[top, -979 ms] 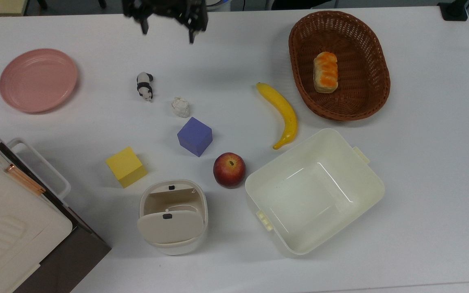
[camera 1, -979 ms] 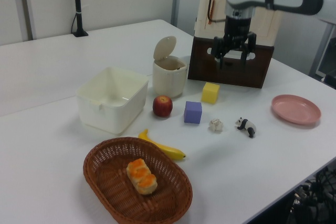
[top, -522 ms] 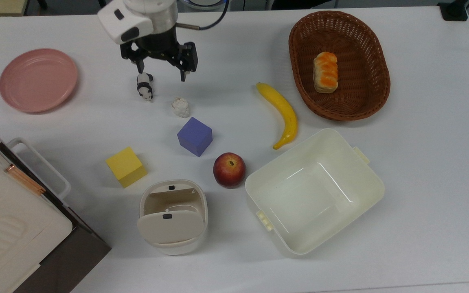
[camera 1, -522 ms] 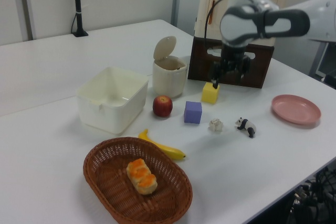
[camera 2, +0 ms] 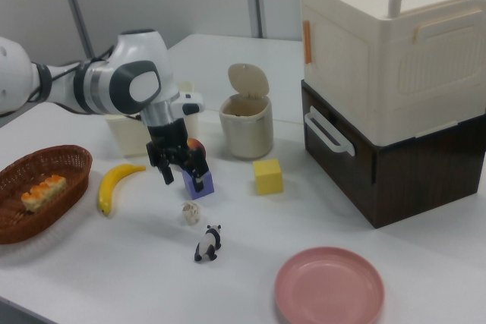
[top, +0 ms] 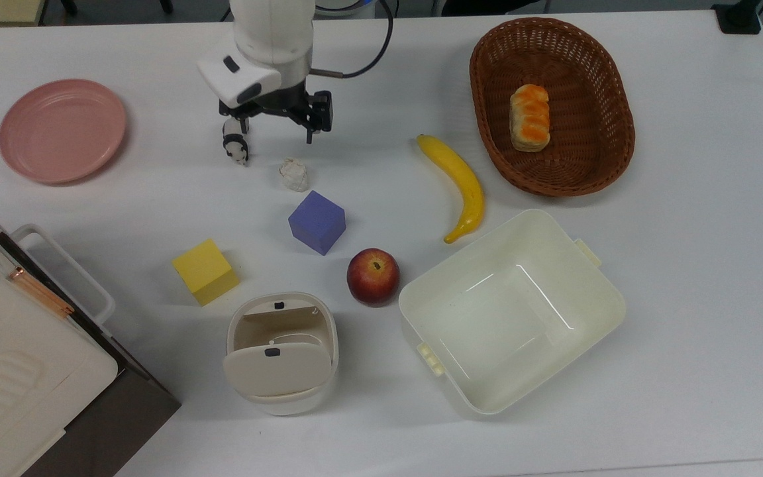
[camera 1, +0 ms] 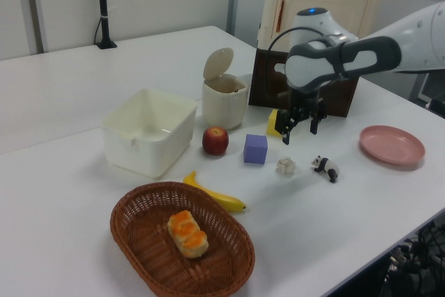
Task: Grab it up and put it in the trash
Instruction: 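Move the open gripper over the white crumpled paper ball and lower, then close the gripper on the white paper ball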
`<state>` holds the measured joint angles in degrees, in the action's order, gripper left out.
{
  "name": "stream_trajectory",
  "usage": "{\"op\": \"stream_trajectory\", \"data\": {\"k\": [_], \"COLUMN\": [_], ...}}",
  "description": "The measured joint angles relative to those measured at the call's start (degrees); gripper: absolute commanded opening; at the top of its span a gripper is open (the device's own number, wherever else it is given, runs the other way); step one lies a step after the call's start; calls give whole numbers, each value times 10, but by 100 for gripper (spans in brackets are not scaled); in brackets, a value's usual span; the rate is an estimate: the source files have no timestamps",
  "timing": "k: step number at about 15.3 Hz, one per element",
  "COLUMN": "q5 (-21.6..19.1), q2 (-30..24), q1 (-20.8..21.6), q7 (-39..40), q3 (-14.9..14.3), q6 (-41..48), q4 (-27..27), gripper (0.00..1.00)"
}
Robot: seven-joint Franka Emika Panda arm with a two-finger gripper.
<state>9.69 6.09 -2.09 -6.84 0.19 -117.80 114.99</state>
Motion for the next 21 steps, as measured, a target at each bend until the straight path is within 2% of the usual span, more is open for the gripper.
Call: {"op": "stream_trajectory", "data": {"k": [3,7,18,19,20,21], "q5": [21,23,44,44,44,45], "q2": [28,60,84,85,86,86], "q1": [10,17,17,17,17,17], "q7": [0,0,0,0,0,0], "q3": [0,0,0,0,0,0], "q6": [-11,-46,-52,-52,-52,-52], "q4": [0,0,-3,-3,-3,-3], "gripper": [100,100,100,86,61,50]}}
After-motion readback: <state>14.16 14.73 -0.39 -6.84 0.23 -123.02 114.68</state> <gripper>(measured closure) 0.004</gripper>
